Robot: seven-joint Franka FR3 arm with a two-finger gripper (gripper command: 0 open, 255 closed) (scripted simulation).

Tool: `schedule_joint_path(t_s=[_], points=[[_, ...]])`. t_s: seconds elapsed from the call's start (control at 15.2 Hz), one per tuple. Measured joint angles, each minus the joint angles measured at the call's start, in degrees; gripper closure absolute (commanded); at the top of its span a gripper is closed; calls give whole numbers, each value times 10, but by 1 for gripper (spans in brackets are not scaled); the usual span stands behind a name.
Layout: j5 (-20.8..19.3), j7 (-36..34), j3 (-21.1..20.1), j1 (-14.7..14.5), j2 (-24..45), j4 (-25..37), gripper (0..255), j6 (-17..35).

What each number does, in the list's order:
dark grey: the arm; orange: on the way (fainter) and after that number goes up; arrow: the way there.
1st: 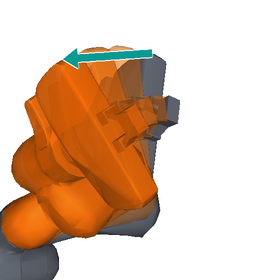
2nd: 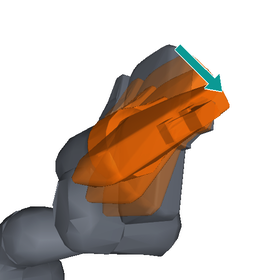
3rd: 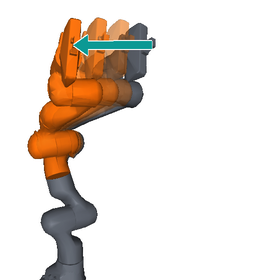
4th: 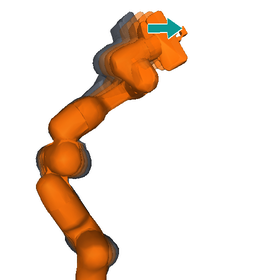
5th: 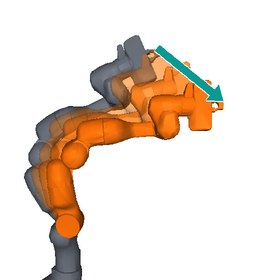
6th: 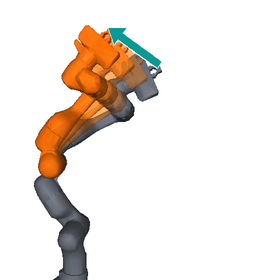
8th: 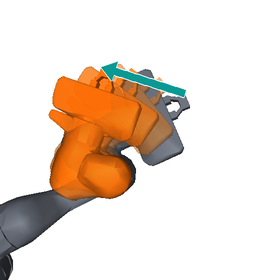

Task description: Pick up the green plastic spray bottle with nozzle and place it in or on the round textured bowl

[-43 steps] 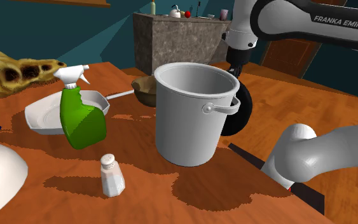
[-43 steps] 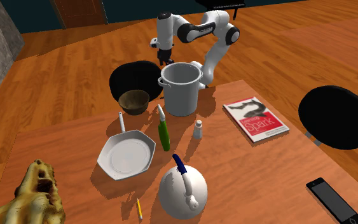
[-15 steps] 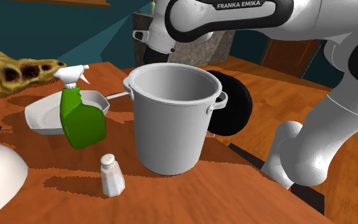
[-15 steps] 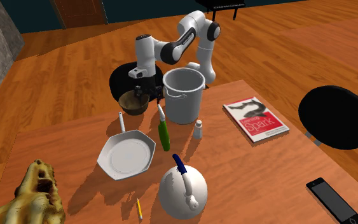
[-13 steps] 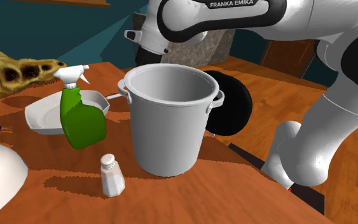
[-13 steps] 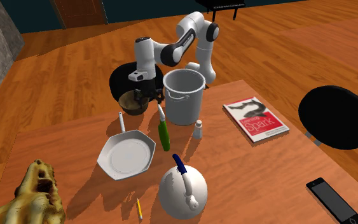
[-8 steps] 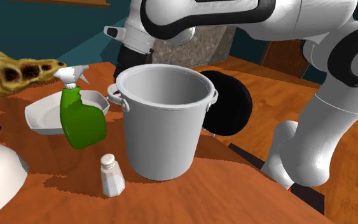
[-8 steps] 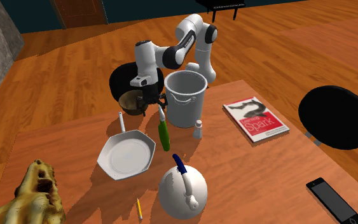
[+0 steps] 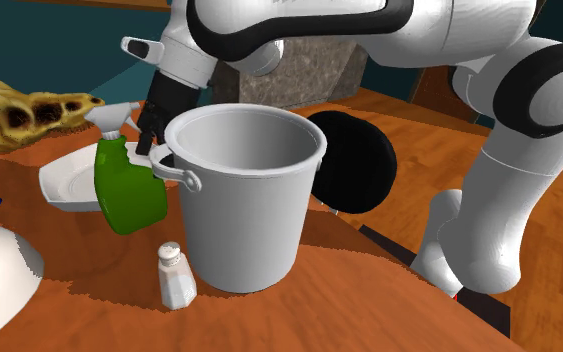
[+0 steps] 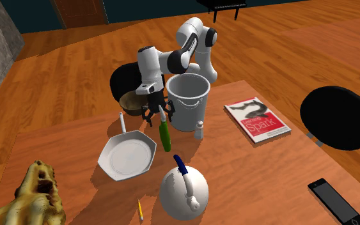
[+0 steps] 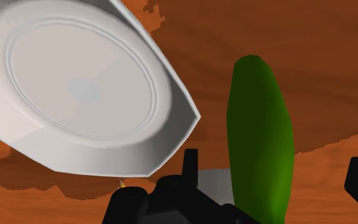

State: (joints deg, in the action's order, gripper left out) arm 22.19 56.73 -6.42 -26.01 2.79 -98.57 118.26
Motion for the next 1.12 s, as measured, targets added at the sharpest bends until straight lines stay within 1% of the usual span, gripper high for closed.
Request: schedule_joint_path(t_s=[0.07,0.4,0.73,0.79,1.12], points=[[1,2,0,-1,1,-4,0,12],[1,1,-7,-9,19,-15,0,32],[1,2,-8,-9,19,-17,0,33],[1,2,-8,-9,19,-17,255,33],[1,2,-8,-9,19,-17,255,33]])
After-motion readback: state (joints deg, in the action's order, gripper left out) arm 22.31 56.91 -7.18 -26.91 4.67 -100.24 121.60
